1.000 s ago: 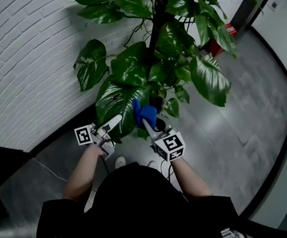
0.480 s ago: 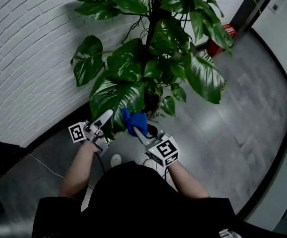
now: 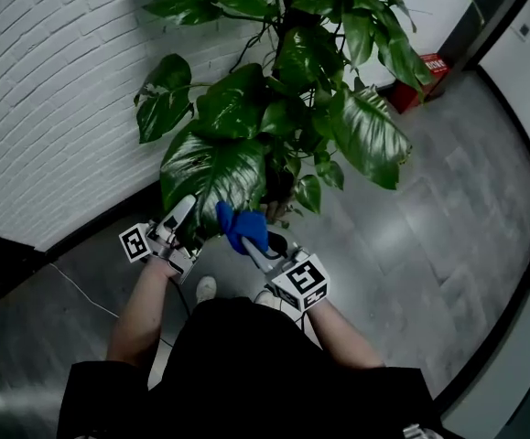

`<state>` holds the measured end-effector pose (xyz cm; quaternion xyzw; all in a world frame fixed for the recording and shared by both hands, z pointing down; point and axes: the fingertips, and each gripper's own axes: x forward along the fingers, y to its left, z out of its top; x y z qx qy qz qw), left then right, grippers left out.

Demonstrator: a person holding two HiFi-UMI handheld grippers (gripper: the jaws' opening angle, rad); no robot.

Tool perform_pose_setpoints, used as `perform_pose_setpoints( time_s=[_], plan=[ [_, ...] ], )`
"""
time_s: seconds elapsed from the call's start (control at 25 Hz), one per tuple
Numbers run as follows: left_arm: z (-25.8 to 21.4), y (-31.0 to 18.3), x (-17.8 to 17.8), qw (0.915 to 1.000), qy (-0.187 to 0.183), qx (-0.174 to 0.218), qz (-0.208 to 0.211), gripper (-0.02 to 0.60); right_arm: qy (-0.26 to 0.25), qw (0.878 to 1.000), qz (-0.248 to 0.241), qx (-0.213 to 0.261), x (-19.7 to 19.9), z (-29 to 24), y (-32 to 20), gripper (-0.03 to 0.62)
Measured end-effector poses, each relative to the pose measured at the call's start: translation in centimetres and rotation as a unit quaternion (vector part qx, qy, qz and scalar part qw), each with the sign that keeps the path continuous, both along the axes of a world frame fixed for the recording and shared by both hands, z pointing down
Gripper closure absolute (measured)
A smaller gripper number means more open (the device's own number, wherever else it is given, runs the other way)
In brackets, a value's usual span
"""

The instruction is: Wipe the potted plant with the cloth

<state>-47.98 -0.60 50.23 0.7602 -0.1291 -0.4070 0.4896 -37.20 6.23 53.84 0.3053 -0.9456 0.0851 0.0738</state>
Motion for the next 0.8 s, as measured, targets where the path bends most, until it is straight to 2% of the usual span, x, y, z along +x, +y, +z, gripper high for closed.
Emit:
perform_pose_setpoints(
  time_s=[0.16,0.32,0.48,0.64,0.8],
  plan=[
    [0.0,0.7,0.3,0.9993,-0.001,0.000,-0.039,0.454,-0.009,1.000,-0.007,0.009,1.2,-0.8,1.0,0.505],
    [0.1,1.1,0.8,0.9981,-0.013,0.005,-0.059,0.454,-0.056,0.997,0.042,0.013,4.1,-3.0,-0.3,0.505],
    [-0.5,1.1,0.8,0.9972,-0.001,0.009,-0.074,0.454,-0.092,0.994,0.051,-0.004,5.9,-5.7,-0.7,0.505],
    [-0.8,0.8,0.2,0.9970,0.020,0.008,-0.074,0.454,-0.086,0.995,0.051,-0.002,7.3,-6.4,0.6,0.505],
    [-1.0,0.9,-0.8,0.9975,0.023,0.009,-0.066,0.454,-0.087,0.992,0.092,-0.005,9.1,-6.5,0.6,0.505]
  ],
)
